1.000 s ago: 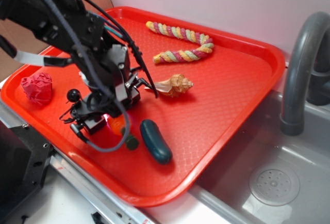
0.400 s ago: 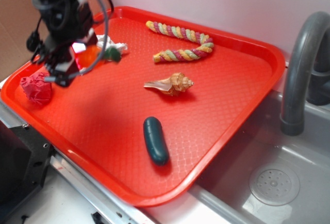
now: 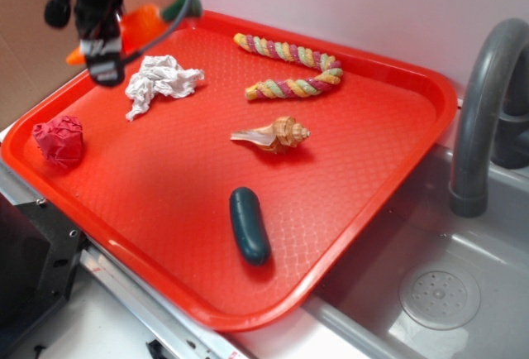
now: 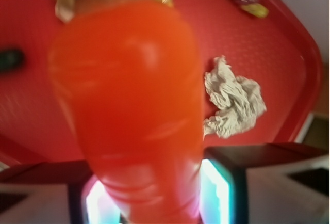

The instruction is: Grab the carrot.

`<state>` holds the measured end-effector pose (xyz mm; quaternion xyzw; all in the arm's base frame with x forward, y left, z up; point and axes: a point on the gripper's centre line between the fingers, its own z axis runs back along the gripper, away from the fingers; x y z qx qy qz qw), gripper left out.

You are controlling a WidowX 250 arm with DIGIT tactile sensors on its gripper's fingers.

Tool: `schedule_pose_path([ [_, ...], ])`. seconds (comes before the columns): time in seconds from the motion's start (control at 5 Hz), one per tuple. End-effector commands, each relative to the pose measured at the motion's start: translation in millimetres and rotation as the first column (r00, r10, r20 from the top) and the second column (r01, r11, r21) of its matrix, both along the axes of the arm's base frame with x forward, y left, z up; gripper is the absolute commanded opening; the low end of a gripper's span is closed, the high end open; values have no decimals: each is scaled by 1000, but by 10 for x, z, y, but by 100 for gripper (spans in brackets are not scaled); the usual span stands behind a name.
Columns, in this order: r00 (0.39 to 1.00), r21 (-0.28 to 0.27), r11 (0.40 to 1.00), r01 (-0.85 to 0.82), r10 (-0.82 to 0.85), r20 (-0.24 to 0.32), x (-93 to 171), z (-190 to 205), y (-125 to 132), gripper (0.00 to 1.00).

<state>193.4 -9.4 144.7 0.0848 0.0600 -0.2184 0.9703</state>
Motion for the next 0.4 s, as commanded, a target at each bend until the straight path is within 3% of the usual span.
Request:
schedule_pose_path([
  [0.0, 877, -172, 870, -462, 477, 59, 1, 405, -184, 0],
  [0.2, 837, -231, 832, -505, 537, 104, 7, 348, -129, 0],
])
